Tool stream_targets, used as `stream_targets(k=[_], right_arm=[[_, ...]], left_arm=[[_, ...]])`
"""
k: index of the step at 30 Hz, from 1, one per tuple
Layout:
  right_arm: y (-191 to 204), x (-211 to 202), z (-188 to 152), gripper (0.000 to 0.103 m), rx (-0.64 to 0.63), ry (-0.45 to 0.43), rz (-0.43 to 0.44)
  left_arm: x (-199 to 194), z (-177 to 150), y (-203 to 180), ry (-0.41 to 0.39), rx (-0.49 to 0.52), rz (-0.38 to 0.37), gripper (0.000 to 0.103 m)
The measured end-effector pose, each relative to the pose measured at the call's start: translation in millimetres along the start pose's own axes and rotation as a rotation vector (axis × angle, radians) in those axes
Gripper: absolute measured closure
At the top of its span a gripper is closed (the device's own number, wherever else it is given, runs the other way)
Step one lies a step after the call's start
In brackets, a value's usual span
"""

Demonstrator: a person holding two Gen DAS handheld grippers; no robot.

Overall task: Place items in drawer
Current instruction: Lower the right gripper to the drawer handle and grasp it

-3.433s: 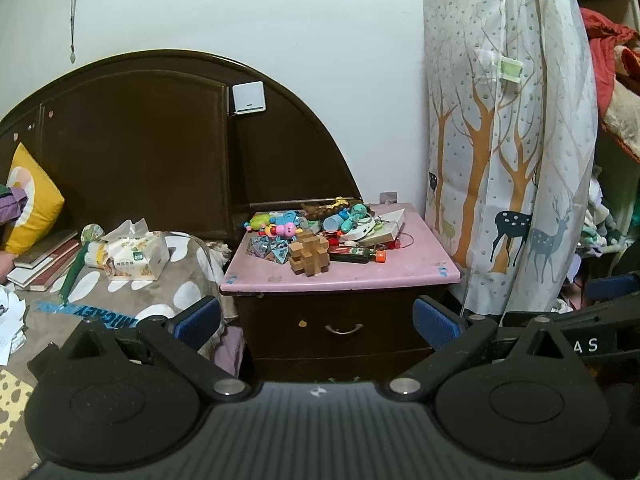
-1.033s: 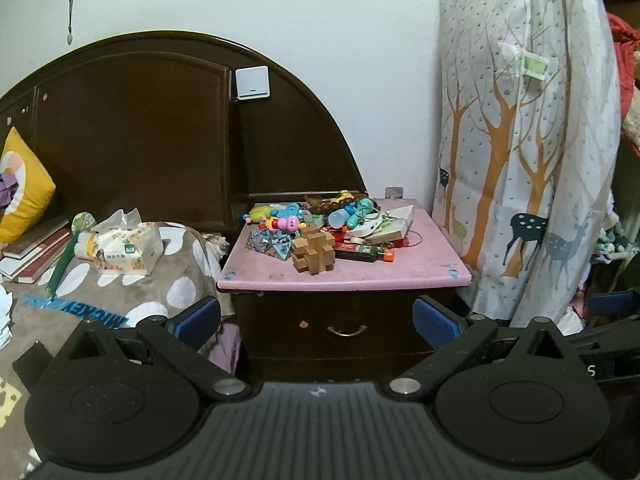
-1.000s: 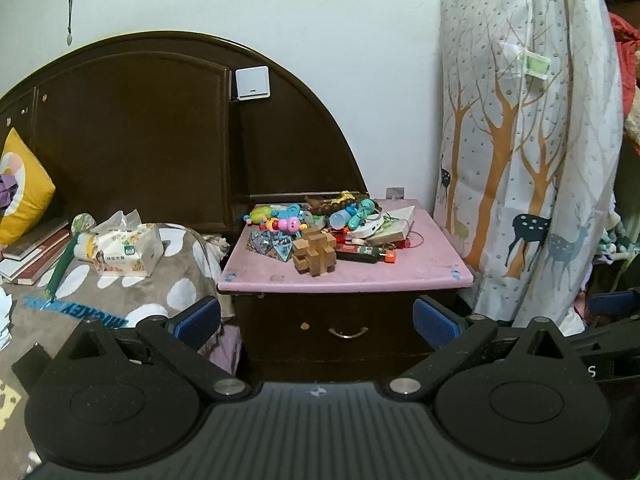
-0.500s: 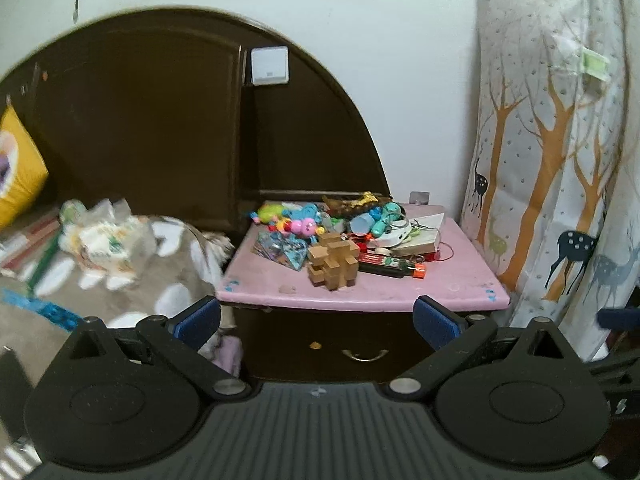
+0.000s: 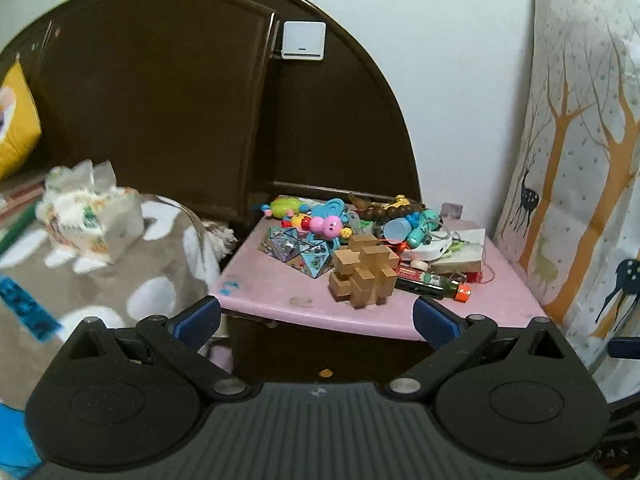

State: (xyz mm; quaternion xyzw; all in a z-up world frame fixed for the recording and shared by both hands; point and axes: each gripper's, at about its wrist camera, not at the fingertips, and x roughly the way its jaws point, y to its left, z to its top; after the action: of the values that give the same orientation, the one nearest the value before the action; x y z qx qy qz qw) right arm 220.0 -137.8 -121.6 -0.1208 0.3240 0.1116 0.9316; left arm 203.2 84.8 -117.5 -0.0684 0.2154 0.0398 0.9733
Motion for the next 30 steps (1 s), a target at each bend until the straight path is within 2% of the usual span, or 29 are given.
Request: stream_targets(k=[2, 8, 14, 20, 27, 28, 29, 30], right_arm=[[2.9, 11.6, -0.5, 0.000, -0.038, -0.004, 0.000], [12.1, 60.3, -3.8, 0.001, -0.098, 0.101, 0.069], [41.3, 101.8, -12.2, 0.002, -0.323, 0.085, 0.123], [77.6, 146.5, -20.8, 0.002, -0.616, 0.075, 0.176], [103.3, 197.5, -25.8, 0.003, -0.850, 0.111, 0.200], [106.5, 201.8, -28.3, 0.018, -0.885, 0.116, 0.205], [110.0, 205.1, -31.2, 0.055, -0.920, 0.118, 0.196], [114.4, 210.0, -35.4, 0.070, -0.965, 0.125, 0.180]], left_arm=[[8.2, -6.9, 4.0, 0.008, 0.003, -0.010, 0.000], [26.0, -18.4, 11.8, 0.002, 0.022, -0.020, 0.000], [44.0, -29.2, 27.3, 0.035, 0.013, -0.016, 0.000], [57.2, -38.0, 41.5, 0.082, -0.011, -0.013, 0.000], [62.7, -38.7, 48.0, 0.108, -0.038, -0.027, 0.000], [63.0, -38.6, 49.7, 0.108, -0.044, -0.027, 0.000], [63.4, -38.6, 51.2, 0.108, -0.050, -0.027, 0.000], [63.9, -38.6, 52.7, 0.109, -0.057, -0.025, 0.000]])
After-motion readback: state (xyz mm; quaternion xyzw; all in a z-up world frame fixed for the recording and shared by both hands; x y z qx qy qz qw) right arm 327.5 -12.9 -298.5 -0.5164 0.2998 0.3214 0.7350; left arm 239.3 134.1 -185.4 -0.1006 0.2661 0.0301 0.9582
